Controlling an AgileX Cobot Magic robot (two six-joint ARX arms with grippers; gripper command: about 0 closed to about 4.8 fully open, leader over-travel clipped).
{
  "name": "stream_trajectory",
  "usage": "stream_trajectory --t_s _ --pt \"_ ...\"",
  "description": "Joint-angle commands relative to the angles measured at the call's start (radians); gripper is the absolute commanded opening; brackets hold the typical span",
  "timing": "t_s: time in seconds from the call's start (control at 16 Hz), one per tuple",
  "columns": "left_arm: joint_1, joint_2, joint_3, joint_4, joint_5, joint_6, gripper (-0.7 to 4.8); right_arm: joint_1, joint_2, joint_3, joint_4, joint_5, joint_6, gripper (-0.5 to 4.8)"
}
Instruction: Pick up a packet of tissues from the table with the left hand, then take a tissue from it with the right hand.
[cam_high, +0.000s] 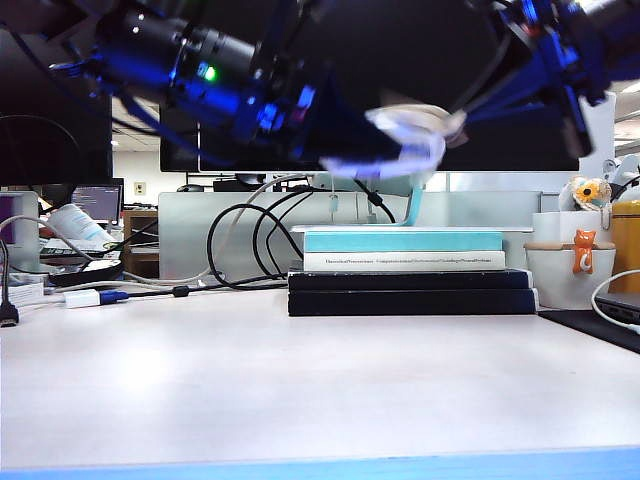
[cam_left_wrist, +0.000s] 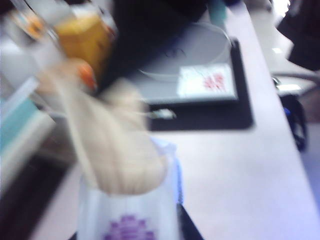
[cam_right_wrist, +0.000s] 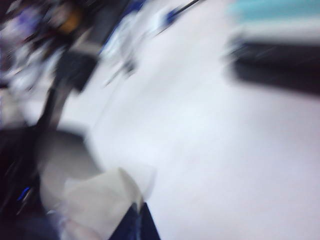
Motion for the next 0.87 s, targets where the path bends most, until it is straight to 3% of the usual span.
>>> stream_trajectory --t_s 0.06,0.31,0.37,0.62,0.87 --pt "-0.003 -0.002 0.002 0.003 0.003 0.012 1.74 0.0 -0.006 0.006 0.02 0.006 -0.005 -0.06" --pt "-0.002 -0.002 0.002 -0.003 -0.056 0.012 1.74 0.0 -0.006 0.006 0.017 0.017 -0.006 -0.06" --pt "0.012 -0.002 0.002 -0.04 -0.179 0.034 1.74 -0.011 -0.006 0.006 0.001 0.068 -0.031 -0.06" --pt "0.068 -0.002 0.002 -0.088 -0.194 0.037 1.73 -0.021 -0.003 0.004 -0.168 0.297 -0.196 -0.06" --pt "0.079 -0.002 0.001 -0.145 -0.278 0.018 1.73 -0.021 0.016 0.0 -0.211 0.348 -0.219 -0.06"
